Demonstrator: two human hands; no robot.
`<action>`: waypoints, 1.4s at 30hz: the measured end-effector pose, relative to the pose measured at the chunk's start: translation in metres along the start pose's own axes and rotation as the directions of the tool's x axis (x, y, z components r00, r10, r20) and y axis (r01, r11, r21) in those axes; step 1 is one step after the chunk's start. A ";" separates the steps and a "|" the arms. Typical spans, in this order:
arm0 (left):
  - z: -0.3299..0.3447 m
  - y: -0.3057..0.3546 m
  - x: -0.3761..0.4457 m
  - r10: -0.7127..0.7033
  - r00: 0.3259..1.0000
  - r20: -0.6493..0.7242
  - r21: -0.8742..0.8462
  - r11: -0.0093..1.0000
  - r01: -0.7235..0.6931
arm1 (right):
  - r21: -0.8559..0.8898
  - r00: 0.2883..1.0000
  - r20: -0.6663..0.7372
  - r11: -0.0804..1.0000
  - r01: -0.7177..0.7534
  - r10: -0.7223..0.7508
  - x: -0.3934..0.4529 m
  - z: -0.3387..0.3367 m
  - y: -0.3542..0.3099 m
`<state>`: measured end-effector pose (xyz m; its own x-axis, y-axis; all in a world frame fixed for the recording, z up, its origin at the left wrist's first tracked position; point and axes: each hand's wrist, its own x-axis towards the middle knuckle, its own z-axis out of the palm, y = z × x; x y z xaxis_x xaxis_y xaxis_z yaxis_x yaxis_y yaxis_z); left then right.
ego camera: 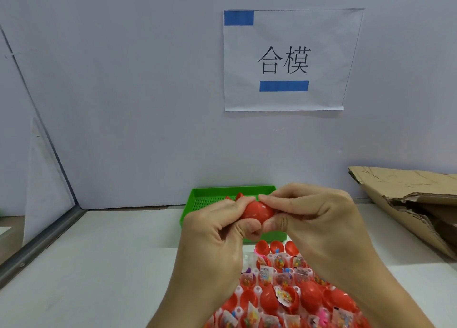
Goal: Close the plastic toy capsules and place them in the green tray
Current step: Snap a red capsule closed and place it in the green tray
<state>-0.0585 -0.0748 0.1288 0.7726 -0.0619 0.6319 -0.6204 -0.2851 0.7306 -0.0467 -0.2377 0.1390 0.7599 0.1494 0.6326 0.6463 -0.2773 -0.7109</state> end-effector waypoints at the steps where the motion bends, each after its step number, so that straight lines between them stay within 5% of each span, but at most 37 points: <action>1: 0.000 -0.001 0.000 -0.002 1.000 0.009 0.011 1.000 0.002 | -0.017 1.000 0.005 1.000 0.004 -0.004 0.000 0.000 0.001; 4: 0.003 0.001 -0.002 0.000 0.999 0.036 0.048 0.999 -0.002 | -0.005 1.000 -0.012 1.000 -0.002 0.002 0.000 0.000 0.001; 11: 0.007 0.001 -0.004 -0.061 0.998 0.000 -0.224 0.973 0.059 | 0.098 0.999 0.031 0.995 0.004 -0.008 0.000 -0.005 0.002; 15: 0.008 -0.002 -0.005 -0.035 0.994 -0.102 -0.106 0.994 0.024 | 0.237 0.994 0.065 0.966 -0.100 0.087 -0.001 -0.002 -0.004; 21: 0.015 -0.004 -0.004 0.233 0.954 -0.188 0.282 0.943 -0.175 | 0.173 0.985 0.120 0.975 -0.140 0.121 -0.002 0.011 -0.008; 29: 0.001 -0.008 -0.003 0.144 0.989 -0.017 0.150 0.979 -0.140 | 0.240 0.970 0.099 0.940 -0.242 0.224 0.001 -0.003 0.006; 37: 0.002 -0.008 0.000 0.223 0.972 -0.070 0.151 0.966 -0.210 | 0.655 0.895 0.379 0.615 -0.439 0.235 0.001 0.007 0.008; 42: 0.002 -0.005 0.000 0.236 0.969 -0.071 0.136 0.965 -0.225 | 0.674 0.903 0.343 0.602 -0.428 0.259 0.001 0.007 0.008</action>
<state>-0.0547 -0.0756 0.1246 0.5926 -0.0595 0.8033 -0.7541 -0.3916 0.5273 -0.0401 -0.2332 0.1317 0.8773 0.3885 0.2818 0.1098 0.4091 -0.9059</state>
